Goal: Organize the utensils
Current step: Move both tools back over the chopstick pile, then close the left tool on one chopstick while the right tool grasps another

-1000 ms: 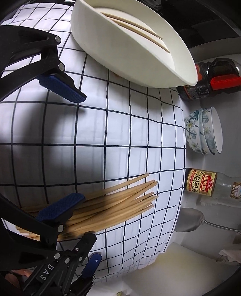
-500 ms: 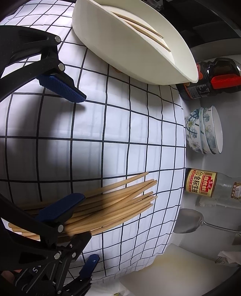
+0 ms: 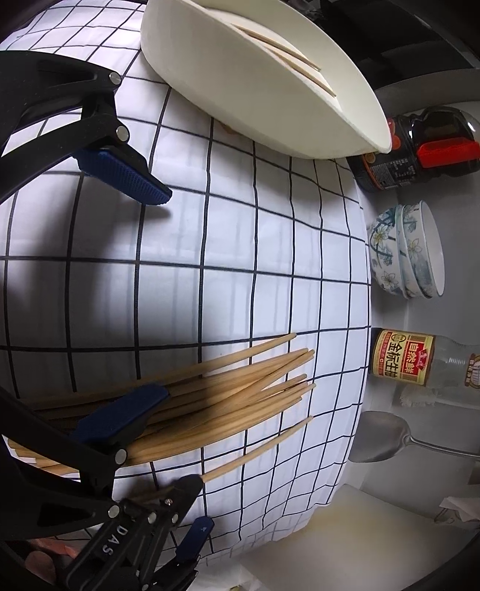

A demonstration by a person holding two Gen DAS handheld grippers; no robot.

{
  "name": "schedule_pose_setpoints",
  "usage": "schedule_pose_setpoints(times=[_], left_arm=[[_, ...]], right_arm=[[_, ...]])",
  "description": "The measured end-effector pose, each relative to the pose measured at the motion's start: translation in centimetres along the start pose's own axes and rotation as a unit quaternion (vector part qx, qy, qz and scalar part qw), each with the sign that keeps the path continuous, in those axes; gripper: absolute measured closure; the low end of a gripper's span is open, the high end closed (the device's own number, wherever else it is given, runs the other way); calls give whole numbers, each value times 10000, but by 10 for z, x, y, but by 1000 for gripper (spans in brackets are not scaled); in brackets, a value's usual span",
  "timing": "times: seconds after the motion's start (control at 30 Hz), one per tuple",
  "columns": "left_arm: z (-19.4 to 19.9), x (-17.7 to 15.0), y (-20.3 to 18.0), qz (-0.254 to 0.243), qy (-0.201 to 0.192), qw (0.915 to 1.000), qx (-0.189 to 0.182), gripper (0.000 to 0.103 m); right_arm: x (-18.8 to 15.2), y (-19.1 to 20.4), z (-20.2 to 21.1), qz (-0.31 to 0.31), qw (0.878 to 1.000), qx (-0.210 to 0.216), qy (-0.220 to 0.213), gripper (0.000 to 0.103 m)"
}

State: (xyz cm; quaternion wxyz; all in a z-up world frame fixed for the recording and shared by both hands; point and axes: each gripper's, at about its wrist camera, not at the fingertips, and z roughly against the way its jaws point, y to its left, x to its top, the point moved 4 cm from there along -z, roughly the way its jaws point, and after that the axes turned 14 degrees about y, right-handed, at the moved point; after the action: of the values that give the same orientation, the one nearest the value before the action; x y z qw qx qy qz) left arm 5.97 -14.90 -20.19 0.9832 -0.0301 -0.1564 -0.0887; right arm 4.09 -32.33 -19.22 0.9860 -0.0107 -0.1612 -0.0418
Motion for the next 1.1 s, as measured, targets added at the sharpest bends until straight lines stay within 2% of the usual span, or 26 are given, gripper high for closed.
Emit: schedule_pose_setpoints(times=[0.23, 0.37, 0.43, 0.73, 0.77, 0.8, 0.83, 0.9, 0.93, 1.0, 1.03, 1.1], left_arm=[[-2, -1, 0, 142, 20, 9999, -73, 6], [-4, 0, -1, 107, 12, 9999, 56, 5], [-6, 0, -2, -2, -1, 9996, 287, 5], [-10, 7, 3, 167, 27, 9995, 284, 7], [-9, 7, 3, 167, -6, 9995, 283, 13], [-6, 6, 2, 127, -87, 9995, 291, 25], [-4, 6, 0, 59, -146, 9994, 295, 32], [-2, 4, -6, -118, -202, 9994, 268, 53], [-1, 2, -10, -187, -217, 9993, 224, 59], [1, 0, -15, -295, -220, 9992, 166, 84], [1, -2, -18, -370, -205, 9990, 157, 90], [1, -3, -20, -447, -172, 9987, 180, 95]], right_arm=[[-3, -3, 1, 28, 10000, 14, -22, 38], [-3, -3, 1, 31, 10000, 9, -18, 38], [-3, -3, 2, 33, 10000, 8, -21, 38], [7, 8, -3, 224, 9997, -7, -130, 38], [7, 10, -3, 277, 9995, 14, -133, 38], [8, 12, -2, 327, 9994, 49, -123, 40], [7, 13, -2, 364, 9992, 102, -114, 48], [5, 18, 0, 508, 9985, 151, -112, 60], [4, 20, 1, 545, 9983, 163, -110, 68], [1, 22, 2, 580, 9982, 152, -93, 82], [0, 22, 3, 557, 9983, 132, -79, 93], [-1, 20, 3, 424, 9989, 207, -41, 96]])
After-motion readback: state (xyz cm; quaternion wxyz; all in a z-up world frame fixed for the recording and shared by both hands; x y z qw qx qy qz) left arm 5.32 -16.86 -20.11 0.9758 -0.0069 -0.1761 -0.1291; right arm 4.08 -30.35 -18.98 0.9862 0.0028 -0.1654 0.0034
